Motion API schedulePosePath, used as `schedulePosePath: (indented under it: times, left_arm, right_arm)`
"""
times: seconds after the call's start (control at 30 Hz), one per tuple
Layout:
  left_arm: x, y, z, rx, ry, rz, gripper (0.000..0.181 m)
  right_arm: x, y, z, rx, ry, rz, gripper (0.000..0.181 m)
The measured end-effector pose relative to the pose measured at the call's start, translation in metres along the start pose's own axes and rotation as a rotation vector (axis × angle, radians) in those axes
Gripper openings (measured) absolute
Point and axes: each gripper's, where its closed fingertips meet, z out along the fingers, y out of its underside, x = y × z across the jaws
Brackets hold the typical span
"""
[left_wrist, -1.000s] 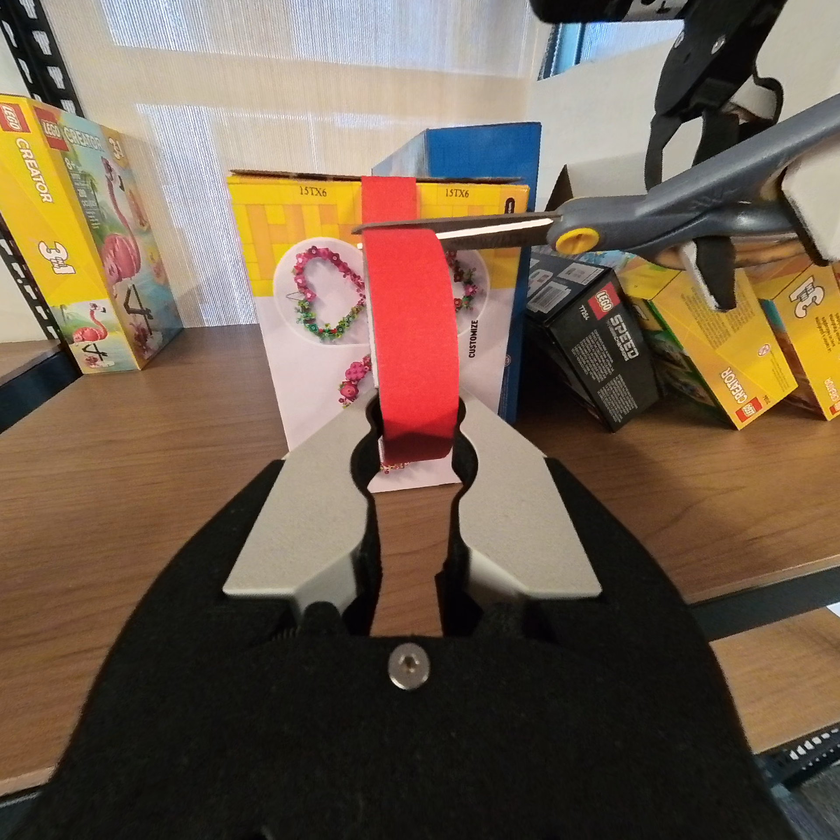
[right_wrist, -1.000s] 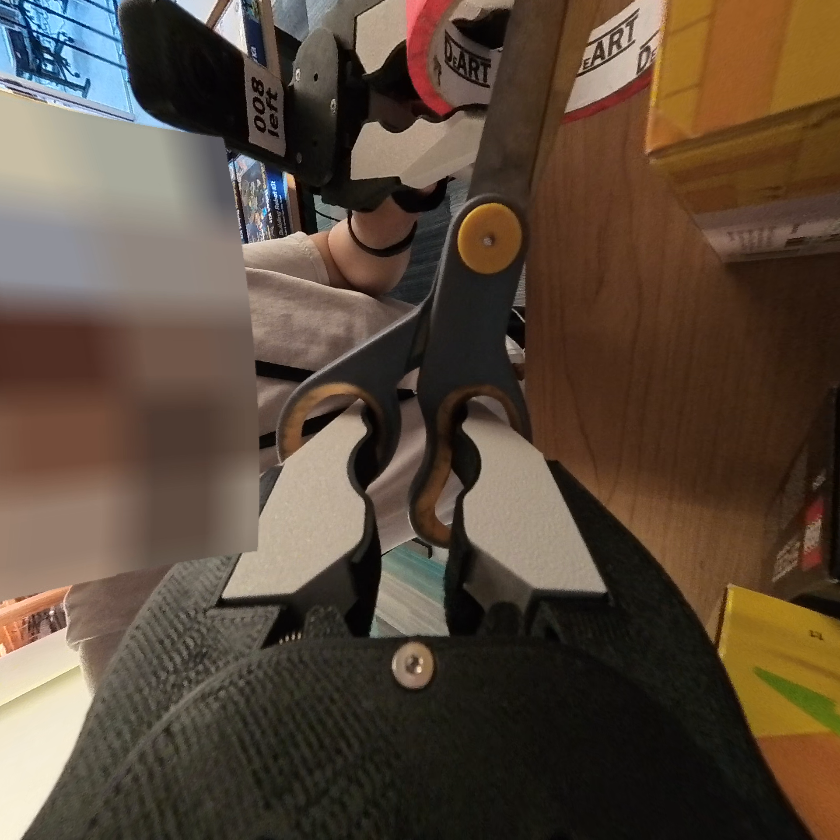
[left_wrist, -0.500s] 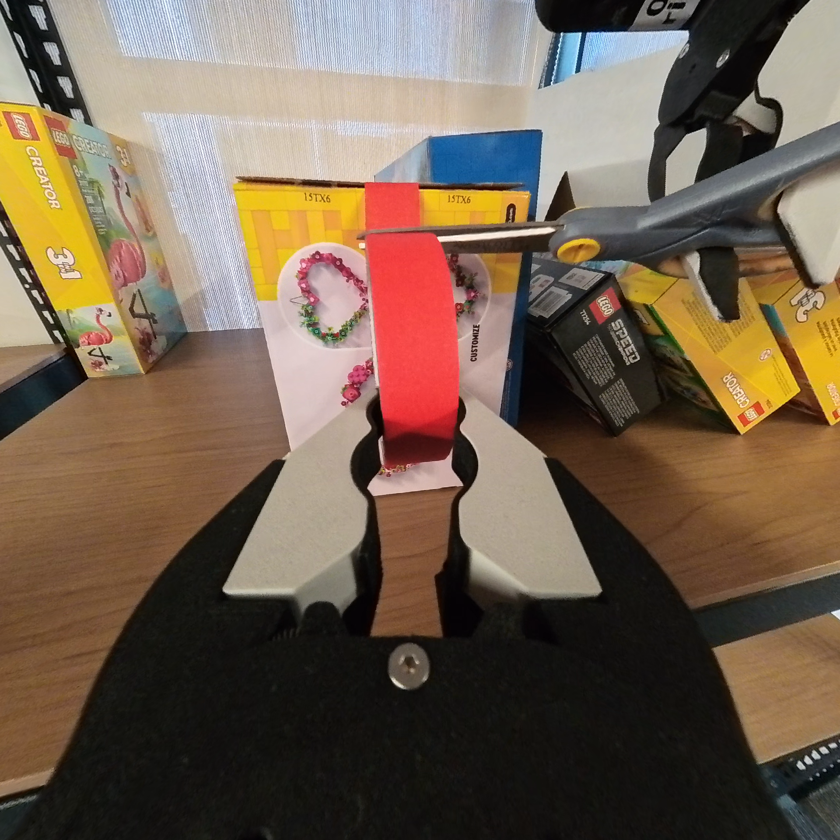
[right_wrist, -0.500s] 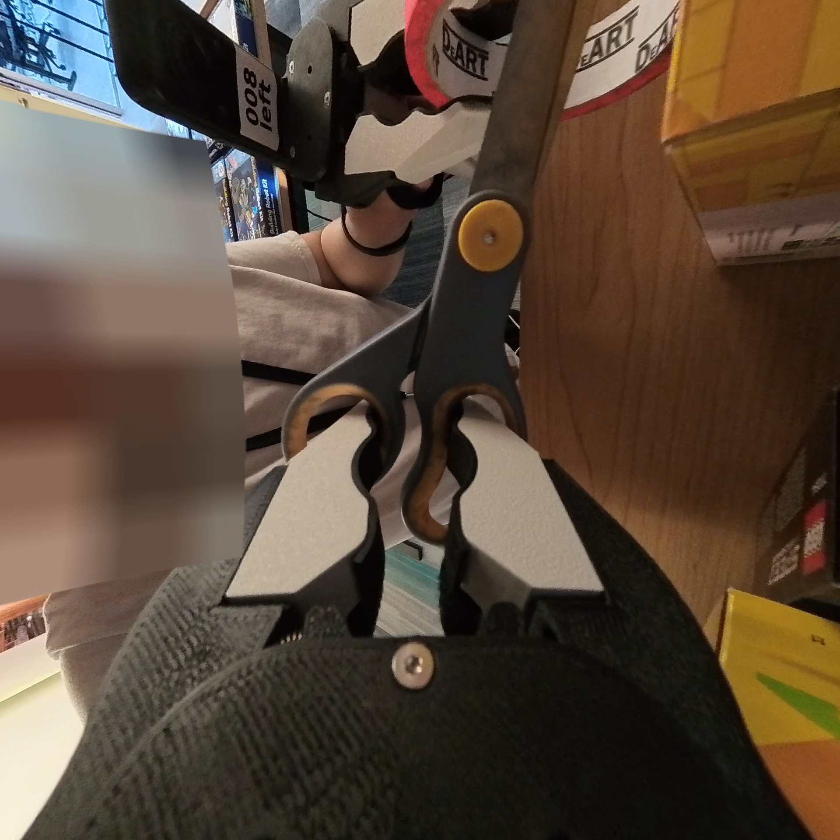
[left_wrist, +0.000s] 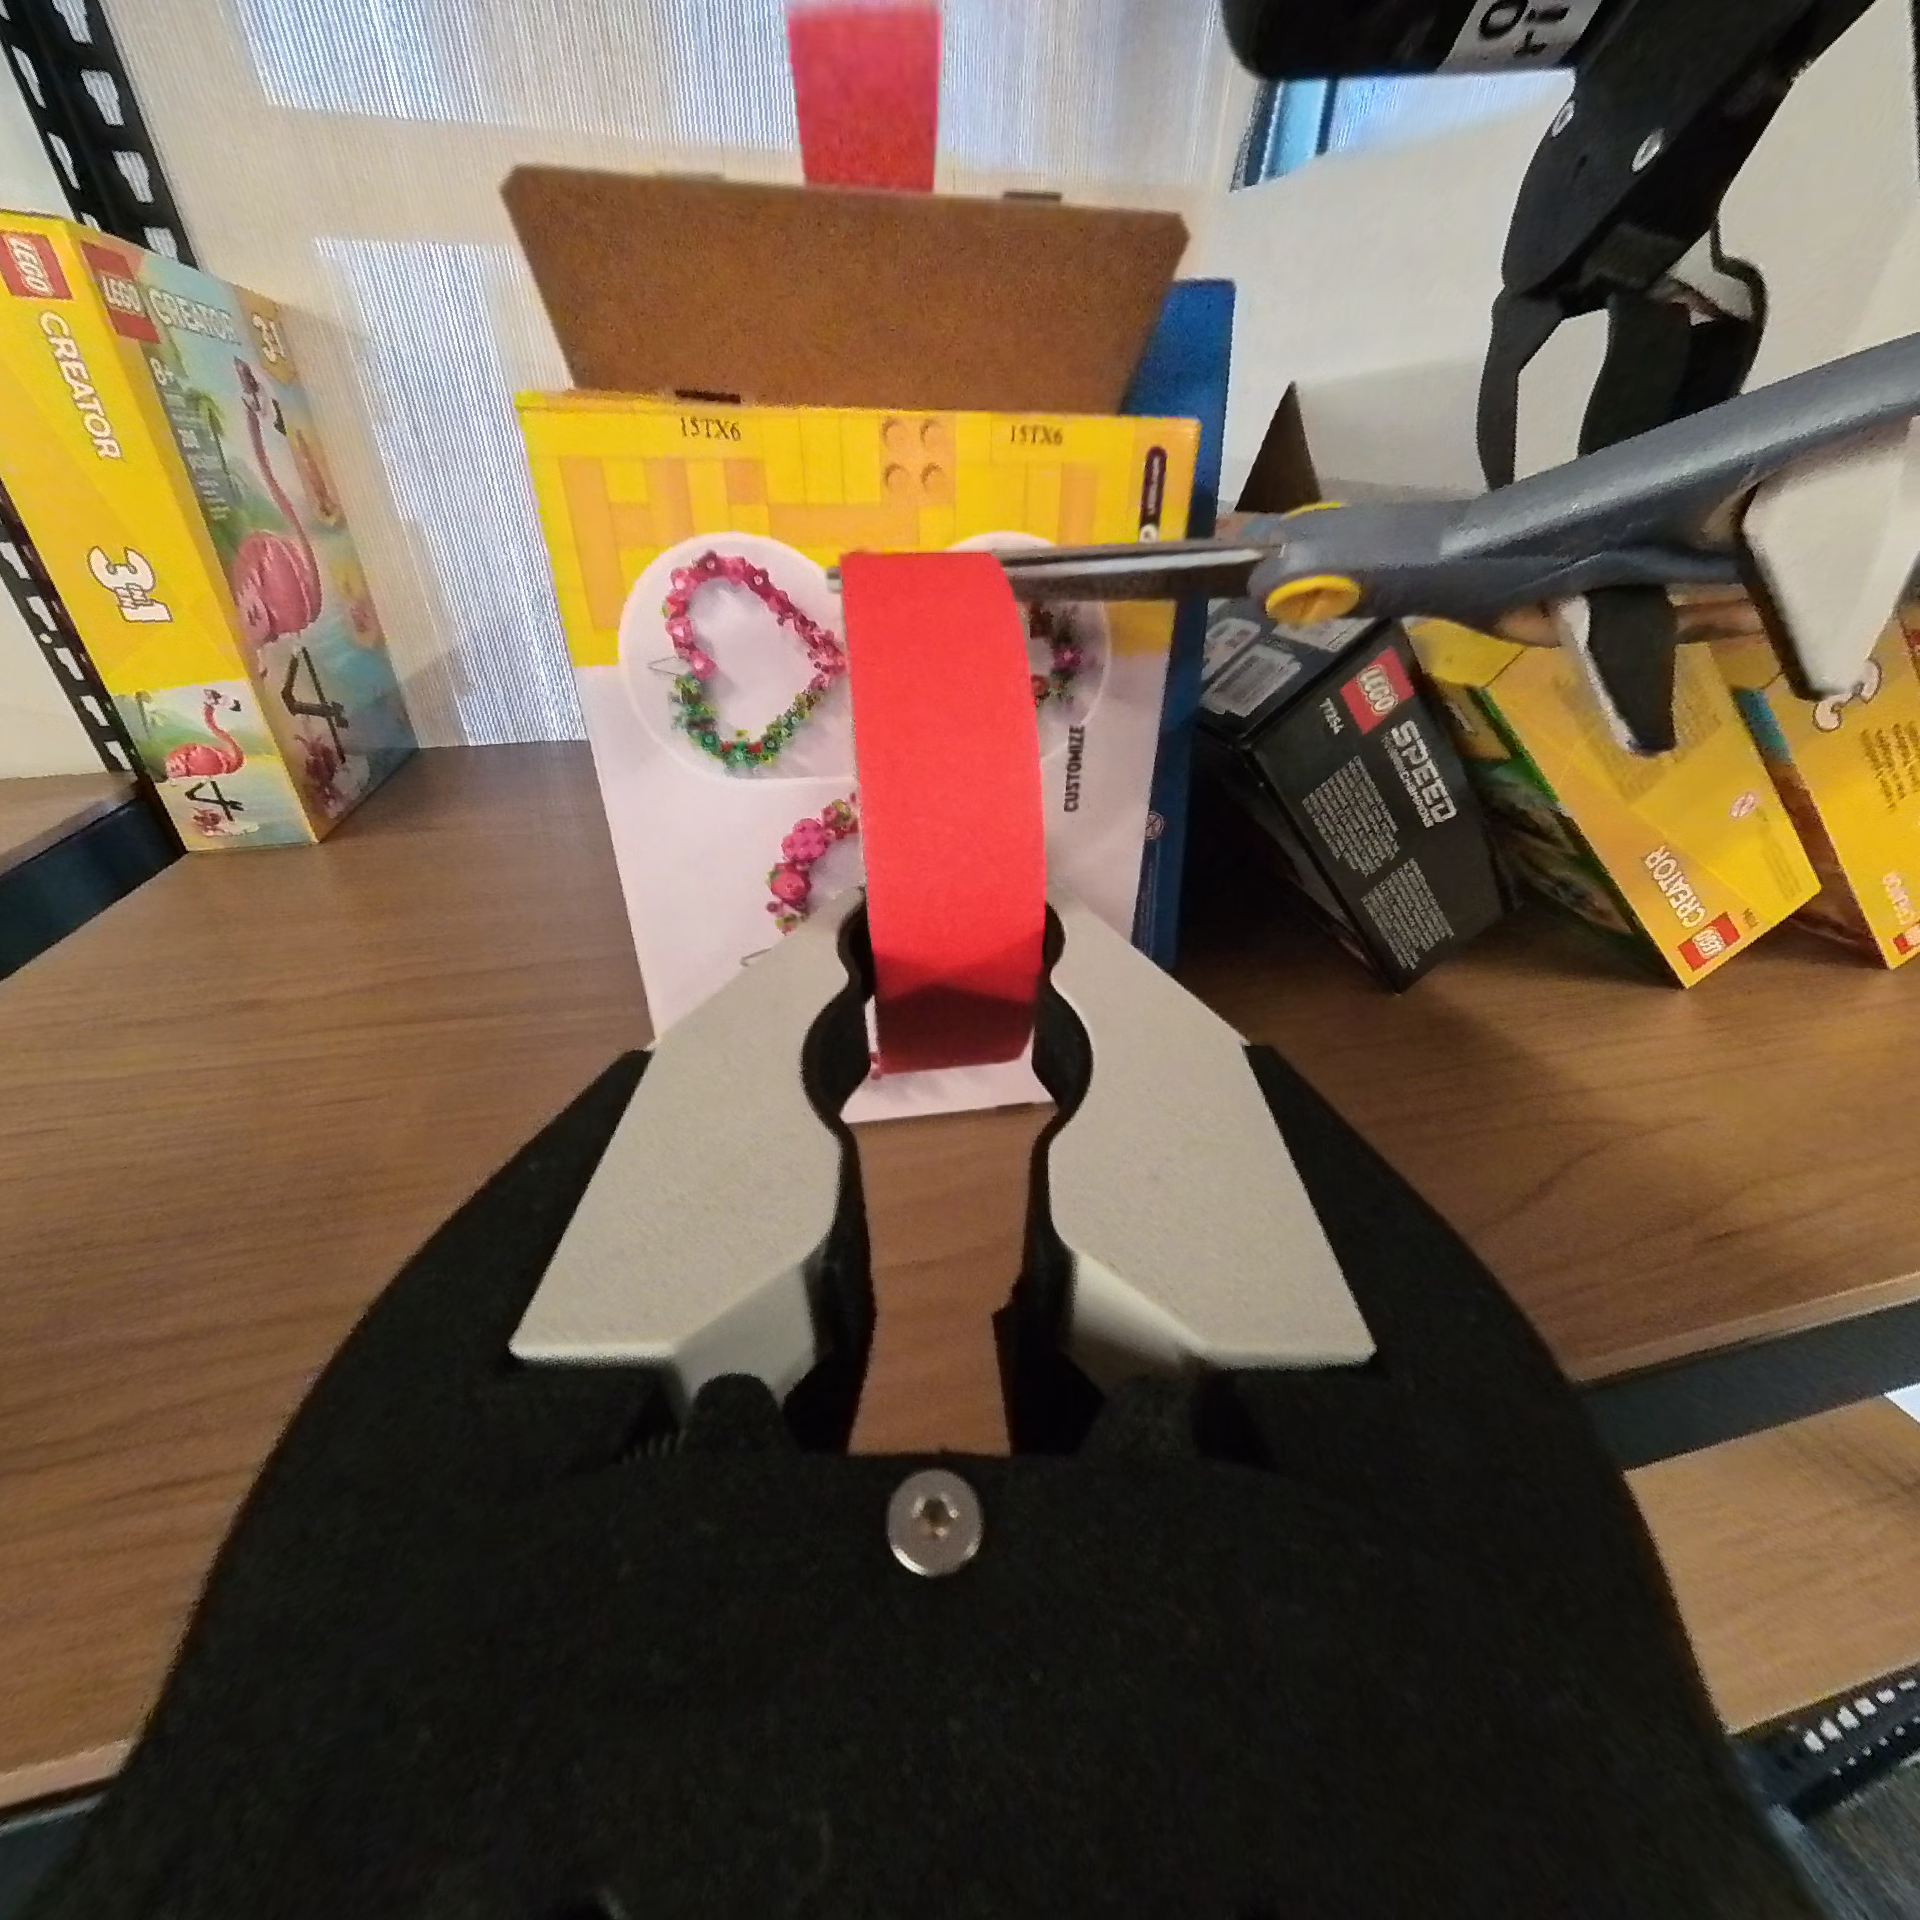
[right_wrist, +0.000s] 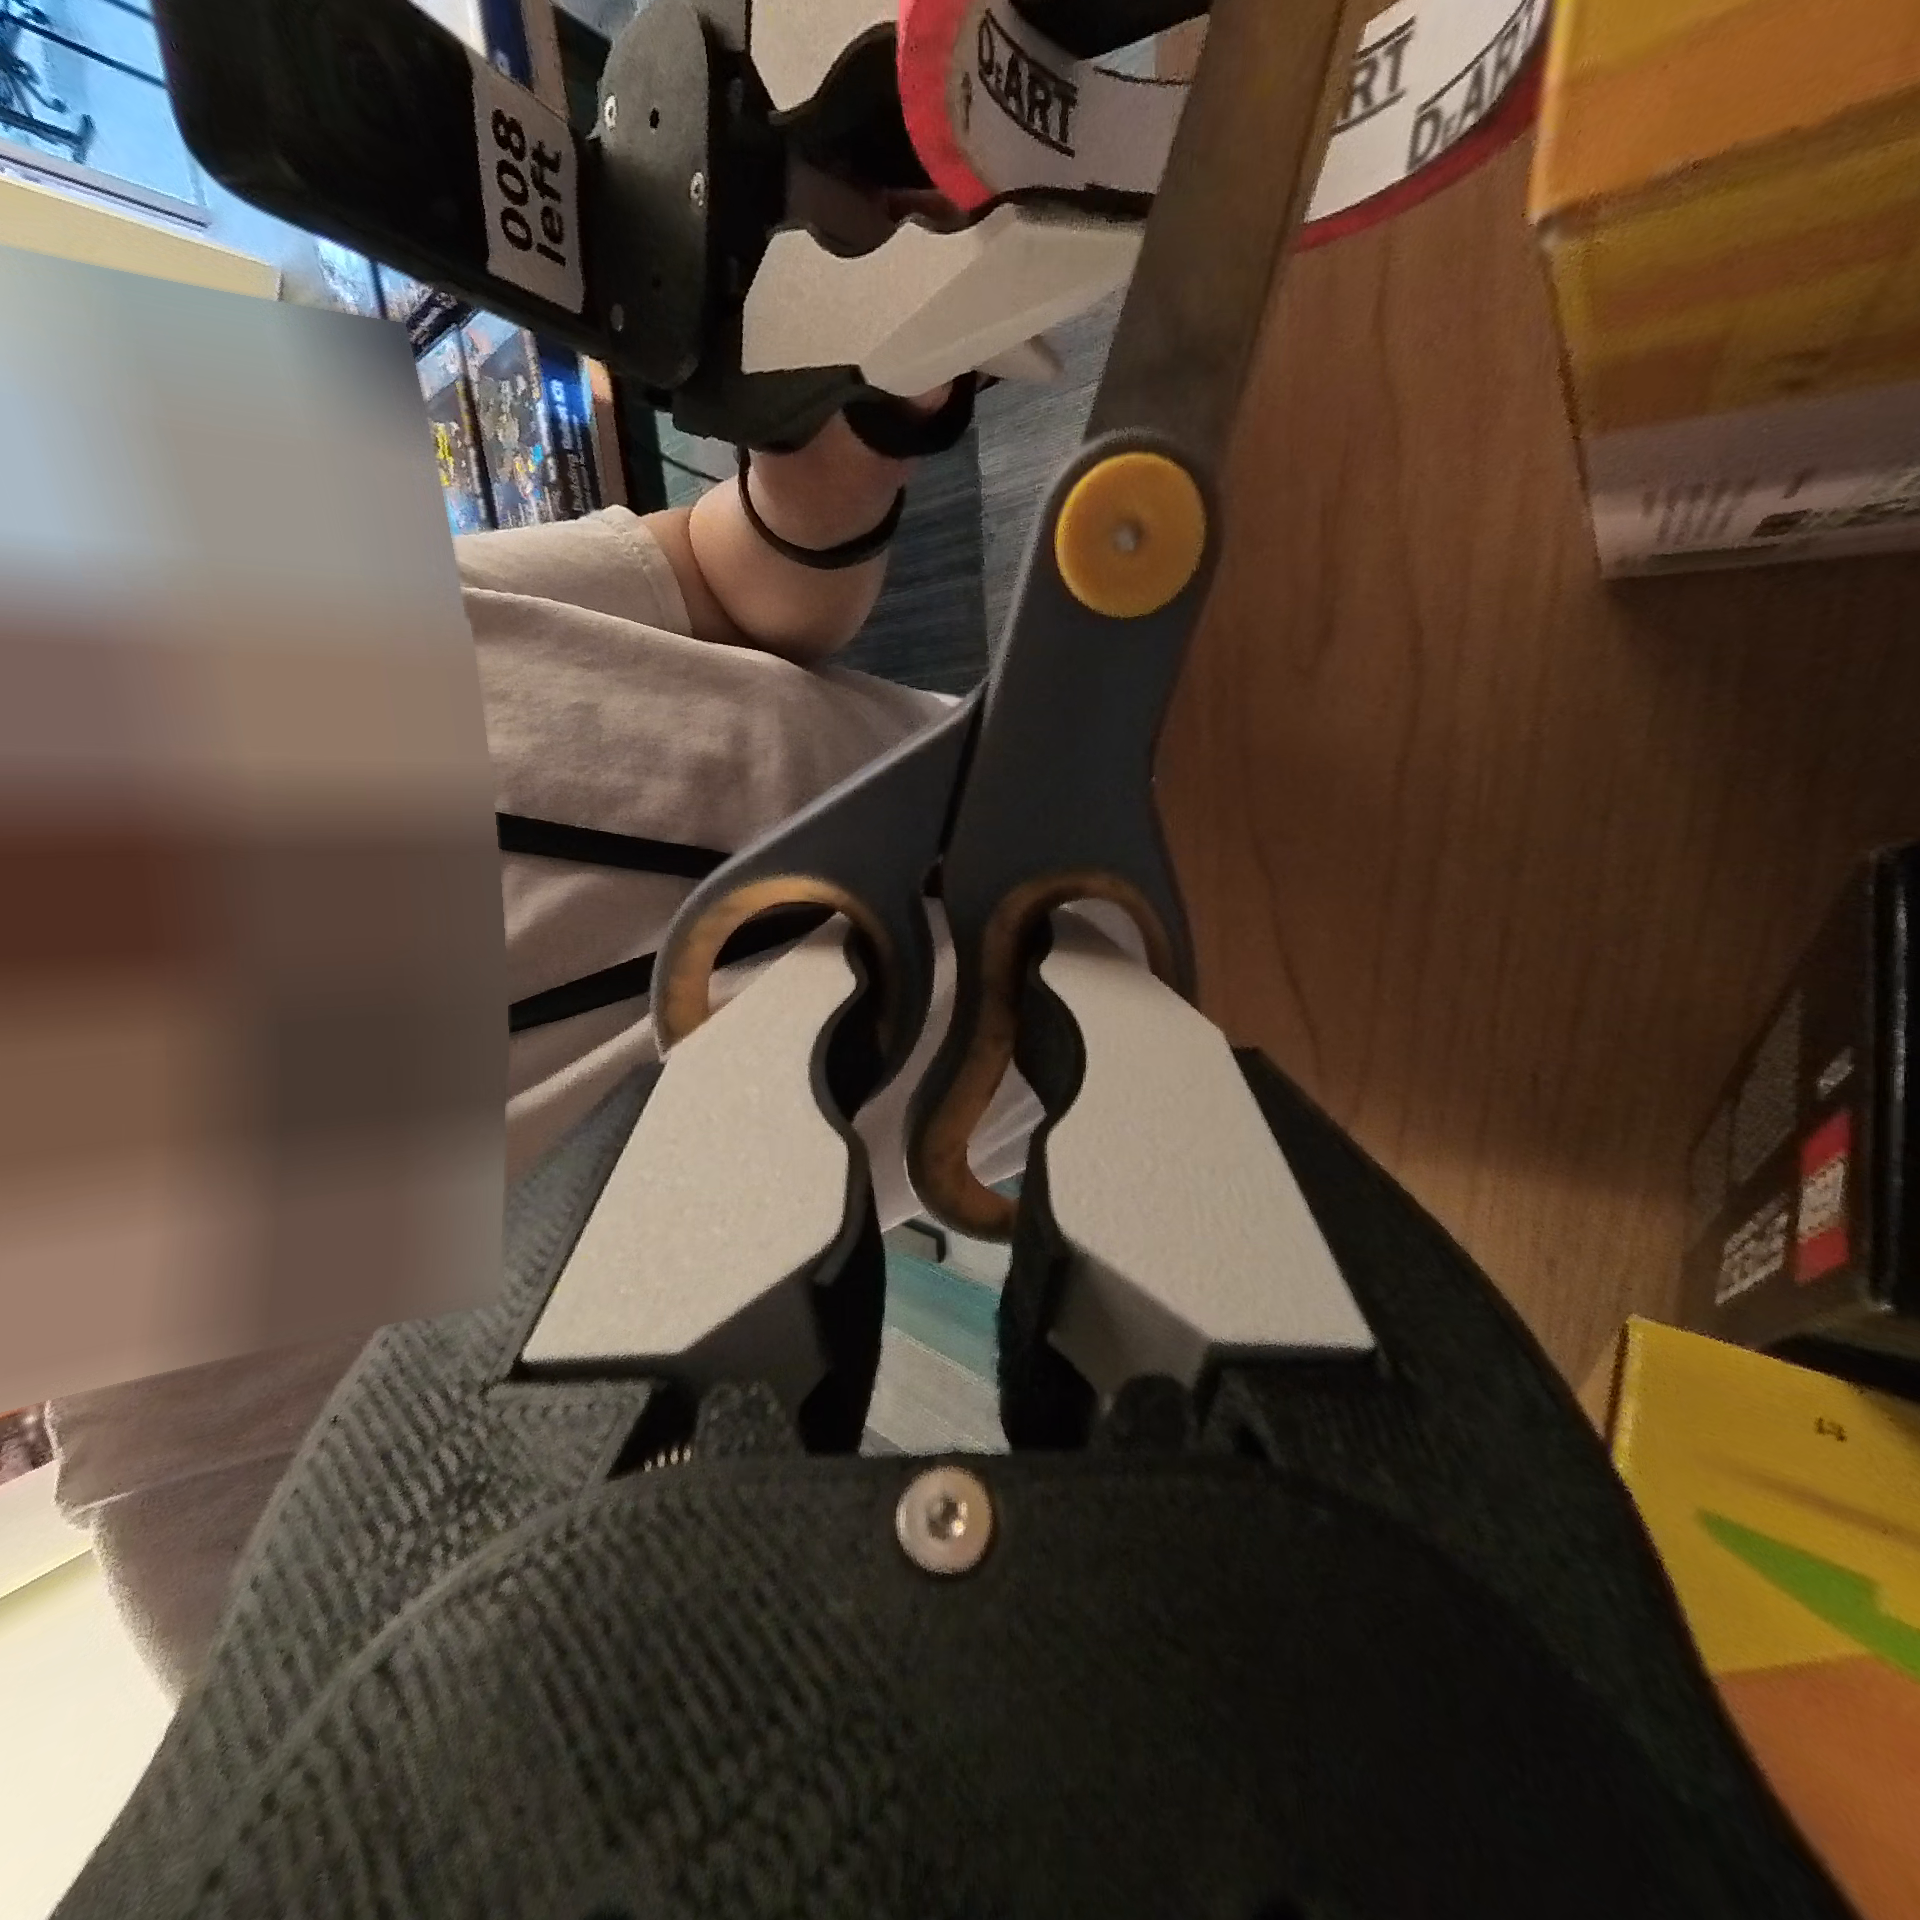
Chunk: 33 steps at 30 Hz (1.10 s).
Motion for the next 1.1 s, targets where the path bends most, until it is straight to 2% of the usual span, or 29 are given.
schedulePosePath:
  times: [0.17,0.33,0.43,0.53,0.6,0.73,0.83,0.93,1.03,1.1]
  left_arm:
    - [0.003,0.001,-0.008,0.020,0.004,0.010,0.024]
    - [-0.004,0.008,-0.033,0.011,0.042,-0.048,0.023]
    - [-0.020,0.022,-0.045,-0.072,0.107,-0.180,0.023]
    - [-0.050,0.021,-0.050,-0.135,0.188,-0.385,0.023]
    - [-0.065,0.017,-0.049,-0.196,0.294,-0.520,0.023]
    - [-0.114,0.031,-0.033,-0.336,0.323,-0.681,0.023]
    - [-0.131,0.048,-0.022,-0.450,0.322,-0.724,0.024]
    - [-0.129,0.053,-0.017,-0.527,0.365,-0.730,0.024]
    - [-0.133,0.064,-0.007,-0.611,0.355,-0.681,0.026]
    - [-0.139,0.083,-0.002,-0.714,0.319,-0.619,0.042]
  right_arm:
    - [0.006,0.008,0.004,-0.035,0.026,-0.039,0.019]
    - [0.010,0.012,0.007,0.017,0.098,-0.123,0.020]
    - [0.025,0.028,0.013,0.016,0.228,-0.134,0.020]
    - [0.057,0.070,0.029,-0.151,0.466,-0.175,0.020]
    - [0.067,0.093,0.047,-0.205,0.491,-0.150,0.020]
    - [0.082,0.107,0.058,-0.150,0.518,-0.107,0.020]
    - [0.101,0.116,0.053,-0.158,0.606,-0.102,0.021]
    - [0.113,0.117,0.054,-0.145,0.640,-0.073,0.023]
    - [0.117,0.109,0.052,-0.091,0.678,-0.079,0.035]
    - [0.115,0.103,0.041,-0.040,0.724,-0.083,0.044]
